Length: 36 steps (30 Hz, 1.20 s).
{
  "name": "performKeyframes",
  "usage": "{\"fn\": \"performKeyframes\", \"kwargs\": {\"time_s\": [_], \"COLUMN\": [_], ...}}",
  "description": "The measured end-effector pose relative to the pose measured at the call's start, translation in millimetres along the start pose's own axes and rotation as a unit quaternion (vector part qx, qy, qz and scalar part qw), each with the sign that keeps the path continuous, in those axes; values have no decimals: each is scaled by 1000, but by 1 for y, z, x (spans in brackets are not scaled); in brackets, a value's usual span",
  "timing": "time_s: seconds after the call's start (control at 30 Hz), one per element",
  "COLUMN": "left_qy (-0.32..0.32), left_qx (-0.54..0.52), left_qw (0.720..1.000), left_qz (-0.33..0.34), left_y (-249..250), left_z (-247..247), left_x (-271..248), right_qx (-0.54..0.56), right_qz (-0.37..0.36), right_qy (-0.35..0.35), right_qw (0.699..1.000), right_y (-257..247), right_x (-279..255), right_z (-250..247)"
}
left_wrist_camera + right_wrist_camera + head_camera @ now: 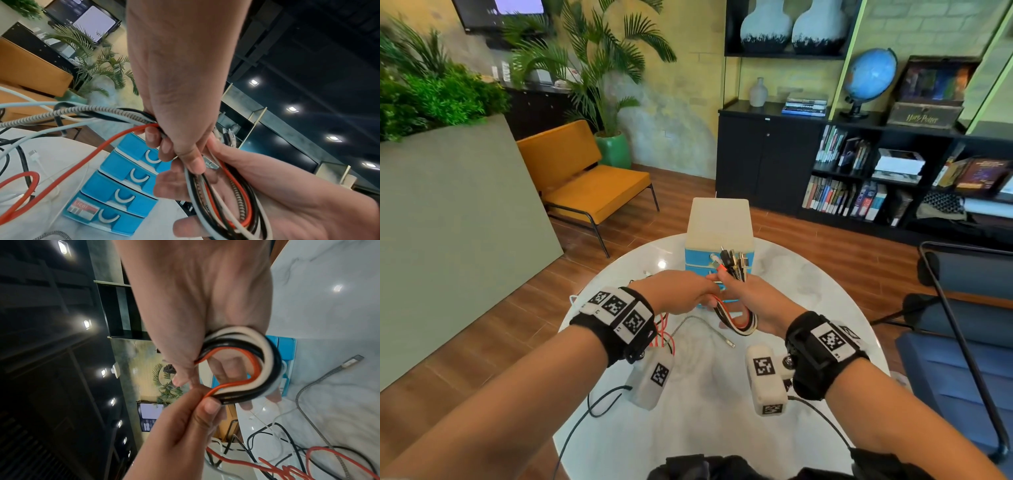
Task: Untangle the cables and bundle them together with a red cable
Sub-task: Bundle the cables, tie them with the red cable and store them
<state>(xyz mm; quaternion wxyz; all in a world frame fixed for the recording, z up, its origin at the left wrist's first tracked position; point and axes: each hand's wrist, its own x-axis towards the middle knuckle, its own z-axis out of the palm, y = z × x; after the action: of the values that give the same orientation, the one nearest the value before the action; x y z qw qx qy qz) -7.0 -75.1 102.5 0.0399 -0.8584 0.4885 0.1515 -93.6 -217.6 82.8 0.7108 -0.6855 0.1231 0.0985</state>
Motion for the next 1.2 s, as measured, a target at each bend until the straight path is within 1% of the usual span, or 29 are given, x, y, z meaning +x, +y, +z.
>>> {"fn": "performKeyframes", "kwargs": {"time_s": [0.07,0.13,0.23,0.3,0.4,0.43,0.5,0.53,0.57,0.63,0.7,0.73,0.77,0.8,0.93,1.1,1.2], "left_qy": [0,-6,-11,-2,27,36,20,-4,-27,-58,-62,-48,-30,-13,30,73,82], "left_qx": [-7,-39,-112,-158,-193,-201,-219,-240,-267,-320,-397,-420,-424,-413,-364,-358,-362], "left_qw": [1000,999,994,987,980,978,976,970,962,945,916,906,905,911,931,930,928], "left_qz": [-11,-14,7,23,35,33,-10,-33,-42,-21,1,4,5,3,15,32,30], "left_y": [1,2,-1,-4,-3,-3,-7,-11,-16,-26,-34,-35,-37,-37,-34,-31,-33], "left_z": [1,2,7,10,13,15,18,19,21,21,20,20,20,20,24,27,29], "left_x": [3,5,9,10,9,9,8,6,5,-1,-7,-8,-9,-9,-7,-2,0], "right_qx": [11,14,-20,-16,-10,-25,-48,-51,-47,-27,4,25,48,64,78,134,162], "right_qz": [13,20,20,15,17,18,20,22,25,26,31,38,44,50,80,111,109], "right_qy": [-20,-35,-34,-45,-56,-53,-49,-51,-53,-56,-62,-71,-81,-90,-130,-147,-139], "right_qw": [1000,999,999,999,998,998,997,997,997,998,998,996,995,993,985,974,971], "right_y": [4,7,8,7,7,6,5,4,5,7,9,10,11,13,18,24,25], "right_x": [0,-2,-3,-1,1,1,1,2,2,1,1,0,-1,-1,-2,-5,-7], "right_z": [3,5,6,5,3,2,-1,-2,-3,-4,0,3,7,9,13,17,21]}}
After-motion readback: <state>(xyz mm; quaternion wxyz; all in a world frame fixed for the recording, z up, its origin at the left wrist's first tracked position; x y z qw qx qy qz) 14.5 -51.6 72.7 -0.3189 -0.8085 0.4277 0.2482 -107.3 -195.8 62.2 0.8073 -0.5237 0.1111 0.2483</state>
